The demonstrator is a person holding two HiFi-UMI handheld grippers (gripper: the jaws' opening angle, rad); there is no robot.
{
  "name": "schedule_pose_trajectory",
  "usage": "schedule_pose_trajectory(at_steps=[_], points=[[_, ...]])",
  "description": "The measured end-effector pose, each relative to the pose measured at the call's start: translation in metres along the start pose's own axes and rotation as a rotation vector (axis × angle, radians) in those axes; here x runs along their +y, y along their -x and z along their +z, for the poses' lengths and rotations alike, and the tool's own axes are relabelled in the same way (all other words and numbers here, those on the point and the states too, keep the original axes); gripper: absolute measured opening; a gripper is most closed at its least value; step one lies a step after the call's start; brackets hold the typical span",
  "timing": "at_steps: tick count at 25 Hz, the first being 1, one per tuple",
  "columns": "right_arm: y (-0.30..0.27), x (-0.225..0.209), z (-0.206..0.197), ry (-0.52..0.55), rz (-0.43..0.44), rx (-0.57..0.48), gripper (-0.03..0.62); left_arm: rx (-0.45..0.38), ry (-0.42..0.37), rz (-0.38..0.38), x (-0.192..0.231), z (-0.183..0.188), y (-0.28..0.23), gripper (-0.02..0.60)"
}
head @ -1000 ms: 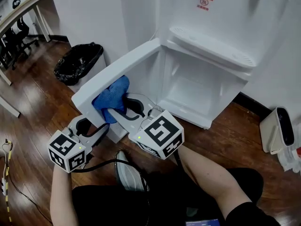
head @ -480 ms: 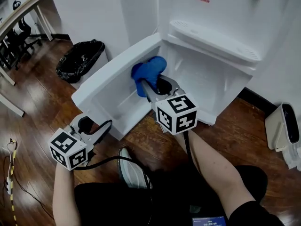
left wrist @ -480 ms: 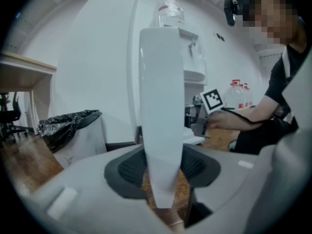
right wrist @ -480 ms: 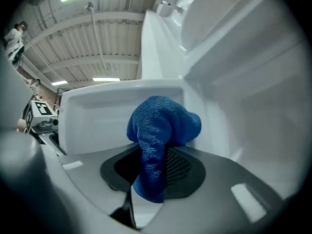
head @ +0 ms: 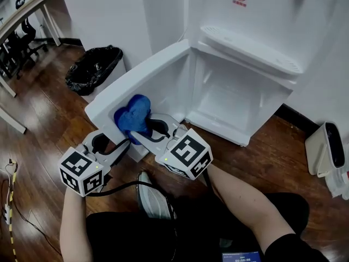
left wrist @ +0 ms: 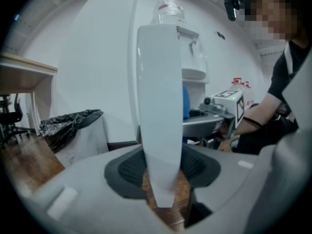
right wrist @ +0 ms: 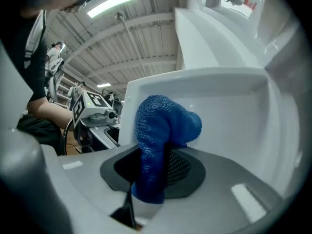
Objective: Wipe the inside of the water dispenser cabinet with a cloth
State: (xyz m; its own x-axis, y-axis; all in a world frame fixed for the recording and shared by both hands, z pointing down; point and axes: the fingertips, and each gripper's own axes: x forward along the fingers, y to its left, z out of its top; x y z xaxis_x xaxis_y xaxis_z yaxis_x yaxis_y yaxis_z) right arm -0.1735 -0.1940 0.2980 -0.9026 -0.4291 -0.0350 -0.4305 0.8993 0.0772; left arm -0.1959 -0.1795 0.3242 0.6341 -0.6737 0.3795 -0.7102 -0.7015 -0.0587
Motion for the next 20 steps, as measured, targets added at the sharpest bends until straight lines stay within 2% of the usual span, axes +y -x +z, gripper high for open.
schedule_pose_trajectory(at_steps=[2, 4, 7, 9, 11, 13, 17, 20], points=[[0.009, -0.028, -0.002, 0.058, -0.088, 0.014, 0.110, 0.003, -0.004, 0.000, 0.000, 0.000, 0.000, 0.193], [0.024, -0.071, -0.013, 0.065, -0.240, 0.049, 0.110, 0.005, -0.005, -0.003, 0.000, 0.000, 0.000, 0.193], [0.052, -0.135, -0.036, -0.023, -0.463, 0.118, 0.110, 0.005, -0.005, -0.008, -0.001, 0.000, 0.000, 0.193], [0.066, -0.157, -0.046, -0.082, -0.514, 0.128, 0.110, 0.003, -0.005, -0.008, -0.001, 0.000, 0.000, 0.193], [0.068, -0.160, -0.048, -0.124, -0.514, 0.112, 0.110, 0.001, -0.008, -0.007, 0.000, 0.000, -0.001, 0.193], [0.058, -0.142, -0.050, -0.136, -0.487, 0.113, 0.110, 0.002, -0.008, -0.005, 0.000, -0.001, 0.000, 0.193], [0.019, -0.065, -0.052, -0.084, -0.306, 0.118, 0.110, 0.011, -0.005, 0.016, 0.003, -0.005, -0.002, 0.192], [-0.003, -0.003, -0.056, -0.048, -0.126, 0.131, 0.110, 0.016, -0.004, 0.027, 0.004, -0.005, -0.003, 0.192]])
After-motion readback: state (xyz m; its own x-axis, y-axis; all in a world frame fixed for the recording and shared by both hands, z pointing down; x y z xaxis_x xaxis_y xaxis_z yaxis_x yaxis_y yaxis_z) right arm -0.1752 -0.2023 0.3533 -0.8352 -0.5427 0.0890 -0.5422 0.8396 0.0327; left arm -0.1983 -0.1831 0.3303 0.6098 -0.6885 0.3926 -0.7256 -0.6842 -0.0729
